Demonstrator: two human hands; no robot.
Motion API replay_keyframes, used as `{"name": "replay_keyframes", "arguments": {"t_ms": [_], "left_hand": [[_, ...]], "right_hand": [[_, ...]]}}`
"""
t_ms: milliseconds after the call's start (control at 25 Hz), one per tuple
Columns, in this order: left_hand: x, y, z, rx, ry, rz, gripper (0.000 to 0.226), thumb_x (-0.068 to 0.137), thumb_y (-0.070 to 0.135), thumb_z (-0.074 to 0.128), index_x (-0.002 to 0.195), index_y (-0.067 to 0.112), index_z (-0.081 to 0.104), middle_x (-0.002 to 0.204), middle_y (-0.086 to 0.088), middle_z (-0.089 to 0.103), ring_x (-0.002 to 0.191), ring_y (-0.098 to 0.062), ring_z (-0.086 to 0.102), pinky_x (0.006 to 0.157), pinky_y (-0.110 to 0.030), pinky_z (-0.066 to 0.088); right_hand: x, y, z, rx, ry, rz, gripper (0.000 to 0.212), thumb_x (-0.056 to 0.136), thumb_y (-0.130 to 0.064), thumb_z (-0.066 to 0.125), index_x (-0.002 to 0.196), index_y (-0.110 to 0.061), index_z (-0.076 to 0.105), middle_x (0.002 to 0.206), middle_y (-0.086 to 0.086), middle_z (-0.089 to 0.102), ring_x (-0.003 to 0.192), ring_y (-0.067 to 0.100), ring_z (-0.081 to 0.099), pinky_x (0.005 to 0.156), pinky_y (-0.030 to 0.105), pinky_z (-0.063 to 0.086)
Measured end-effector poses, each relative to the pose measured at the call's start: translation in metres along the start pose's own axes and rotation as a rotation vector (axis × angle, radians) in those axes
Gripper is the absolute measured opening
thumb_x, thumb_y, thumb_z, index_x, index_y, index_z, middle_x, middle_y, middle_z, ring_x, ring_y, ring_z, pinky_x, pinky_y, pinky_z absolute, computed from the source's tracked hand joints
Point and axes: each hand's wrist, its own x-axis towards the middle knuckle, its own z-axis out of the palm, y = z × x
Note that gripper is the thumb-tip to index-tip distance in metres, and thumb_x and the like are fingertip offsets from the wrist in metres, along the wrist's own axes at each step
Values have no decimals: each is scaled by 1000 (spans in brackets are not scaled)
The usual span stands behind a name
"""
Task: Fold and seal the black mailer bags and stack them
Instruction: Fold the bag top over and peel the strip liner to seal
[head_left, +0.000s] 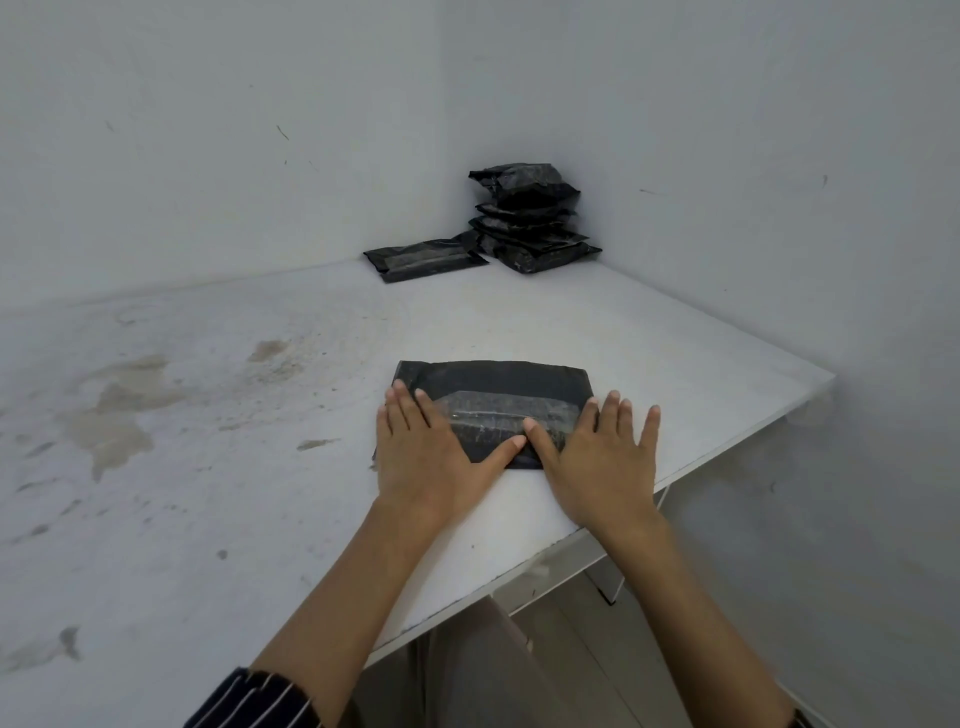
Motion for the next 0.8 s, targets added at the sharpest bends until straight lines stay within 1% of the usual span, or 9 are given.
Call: {"name": "replay_keyframes", "arguments": {"t_ms": [80,160,280,360,480,560,640,720,800], "left_hand": [[-3,-1,1,-10,77,-4,122,63,88,7,148,0,-9,155,-22,-12,145,-31,-14,115,-42,-11],[-4,-2,3,-10,144,175,96,81,76,14,150,13,-6,157,-17,-11,145,-27,-14,114,-43,-13],[-1,0,2,-65,111,419,54,99,46,25,149,28,17,159,-9,5,147,-21,-1,119,-40,-1],[-2,2,2,-125,168,441,45,100,39,33,142,23,40,152,-11,27,142,-23,21,115,-35,20],[-5,2,2,-223,322,502,33,95,35,48,109,10,66,117,-4,52,104,-14,52,82,-23,45],[-3,1,1,-288,354,525,25,91,30,57,92,6,63,99,-2,51,87,-13,50,70,-23,44],[4,3,-2,-351,384,514,17,91,24,57,93,7,60,99,-4,52,87,-16,51,73,-27,45],[18,10,-5,-341,402,458,24,94,22,51,112,6,57,114,-10,55,102,-23,53,87,-32,44],[33,16,-4,-247,283,353,44,99,30,39,137,6,40,143,-15,39,132,-29,37,109,-38,29]], "right_hand": [[-1,-1,3,31,135,-37,86,92,-62,0,149,1,18,158,19,9,147,29,3,114,49,-18],[-3,-3,5,132,297,-256,79,90,-53,-1,147,-7,28,158,11,18,147,22,9,114,44,-17],[-1,-3,7,291,186,-549,76,86,-54,2,144,-19,38,153,-3,33,144,10,21,119,34,0],[0,1,9,435,182,-570,67,89,-52,18,129,-17,58,140,0,51,135,16,40,114,35,23],[3,6,14,555,355,-551,35,93,-33,50,96,-10,74,110,3,68,104,20,61,89,33,48],[4,5,12,590,367,-488,21,93,-21,56,86,-8,70,94,2,66,86,17,59,75,33,50],[7,-2,4,592,369,-419,14,94,-18,53,85,-10,60,87,1,58,79,17,52,72,33,44],[17,-9,0,533,366,-358,13,95,-17,48,102,-11,57,104,5,58,96,20,52,87,34,40],[28,-15,3,363,272,-307,37,99,-25,40,133,-10,44,139,12,44,130,25,38,110,38,24]]}}
